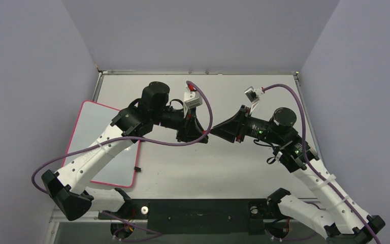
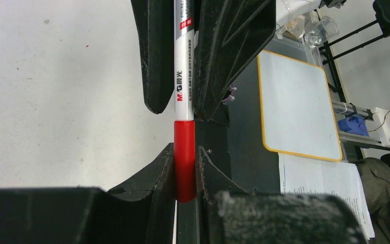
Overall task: Write a sentence on the whiteboard
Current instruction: Open the pen cap from the whiteboard marker.
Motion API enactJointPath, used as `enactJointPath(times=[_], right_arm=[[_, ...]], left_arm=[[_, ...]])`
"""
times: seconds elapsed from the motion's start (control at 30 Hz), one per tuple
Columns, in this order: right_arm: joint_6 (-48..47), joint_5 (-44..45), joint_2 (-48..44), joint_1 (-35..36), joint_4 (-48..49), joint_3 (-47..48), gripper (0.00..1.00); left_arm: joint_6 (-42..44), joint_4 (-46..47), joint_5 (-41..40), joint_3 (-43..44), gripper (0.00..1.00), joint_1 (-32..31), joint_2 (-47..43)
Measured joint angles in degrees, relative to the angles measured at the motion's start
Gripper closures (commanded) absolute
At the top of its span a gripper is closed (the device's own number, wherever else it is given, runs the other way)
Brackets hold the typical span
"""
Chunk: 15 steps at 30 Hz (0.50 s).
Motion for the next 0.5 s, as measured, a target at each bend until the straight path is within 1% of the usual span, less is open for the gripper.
enactJointPath(times=[0.1, 0.23, 0.3, 0.37, 0.5], right_arm=[[0.6, 0.0, 0.0, 0.0, 0.3, 0.0, 0.69], [2.0, 0.0, 0.1, 0.0, 2.1, 0.0, 0.71], [2.9, -0.1, 0.2, 0.0, 3.1, 0.0, 0.73], [3.8, -0.2, 0.4, 0.0, 4.6, -0.1, 0.77], [4.9, -0.5, 0.7, 0.0, 6.4, -0.3, 0.80]], left_arm=[[0.2, -0.3, 0.2, 0.0, 1.00, 0.0, 0.0], [0.2, -0.1, 0.4, 0.0, 1.00, 0.0, 0.0], [0.1, 0.1, 0.4, 0.0, 1.00, -0.1, 0.0], [-0.1, 0.2, 0.4, 0.0, 1.00, -0.2, 0.0], [-0.2, 0.6, 0.6, 0.0, 1.00, -0.2, 0.0]])
